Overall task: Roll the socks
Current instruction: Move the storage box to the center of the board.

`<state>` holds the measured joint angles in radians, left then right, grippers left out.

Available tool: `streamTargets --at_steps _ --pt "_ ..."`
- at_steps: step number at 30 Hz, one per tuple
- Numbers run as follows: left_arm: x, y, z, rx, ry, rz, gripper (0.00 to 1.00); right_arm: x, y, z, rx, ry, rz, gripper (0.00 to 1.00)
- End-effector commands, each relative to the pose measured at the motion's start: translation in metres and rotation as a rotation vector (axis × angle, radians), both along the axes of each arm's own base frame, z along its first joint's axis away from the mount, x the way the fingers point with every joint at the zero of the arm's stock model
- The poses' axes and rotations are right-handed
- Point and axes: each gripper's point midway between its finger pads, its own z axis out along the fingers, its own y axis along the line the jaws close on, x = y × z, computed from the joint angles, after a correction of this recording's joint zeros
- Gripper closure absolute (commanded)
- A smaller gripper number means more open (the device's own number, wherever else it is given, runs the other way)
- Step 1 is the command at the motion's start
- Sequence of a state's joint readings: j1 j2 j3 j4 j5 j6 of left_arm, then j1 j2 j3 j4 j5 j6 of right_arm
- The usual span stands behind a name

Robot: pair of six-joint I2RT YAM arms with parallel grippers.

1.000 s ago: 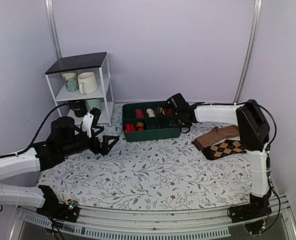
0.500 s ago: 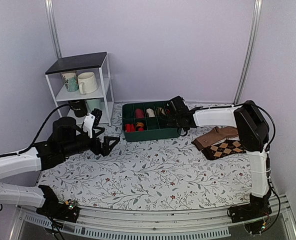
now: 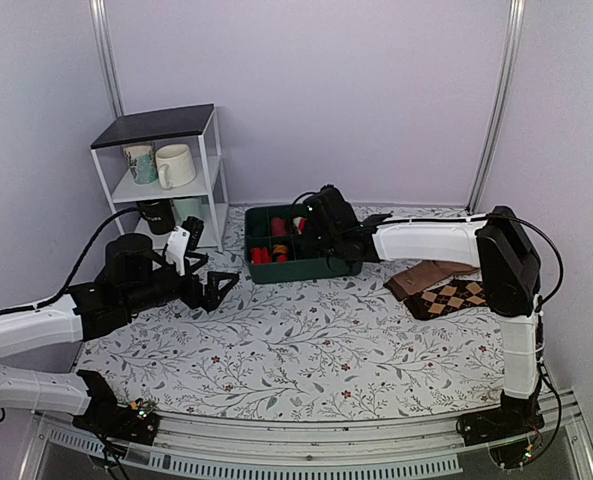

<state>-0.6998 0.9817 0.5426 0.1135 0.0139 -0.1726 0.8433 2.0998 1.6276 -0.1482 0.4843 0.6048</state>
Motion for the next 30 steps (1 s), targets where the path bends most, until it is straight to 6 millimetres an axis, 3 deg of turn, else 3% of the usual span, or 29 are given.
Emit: streamTargets --at_steps 1,16,30 --pt "0.003 0.002 0.003 -0.011 0.0 0.009 0.01 -0.005 0.025 0.029 0.16 0.0 0.028 1.0" --pt "0.0 -0.001 0.007 -0.026 -0.003 -0.011 0.0 0.008 0.029 -0.029 0.097 0.099 -0.017 1.0" --pt "-0.004 -0.003 0.013 -0.051 -0.012 -0.035 0.01 0.011 0.013 -0.093 0.077 0.248 -0.084 1.0"
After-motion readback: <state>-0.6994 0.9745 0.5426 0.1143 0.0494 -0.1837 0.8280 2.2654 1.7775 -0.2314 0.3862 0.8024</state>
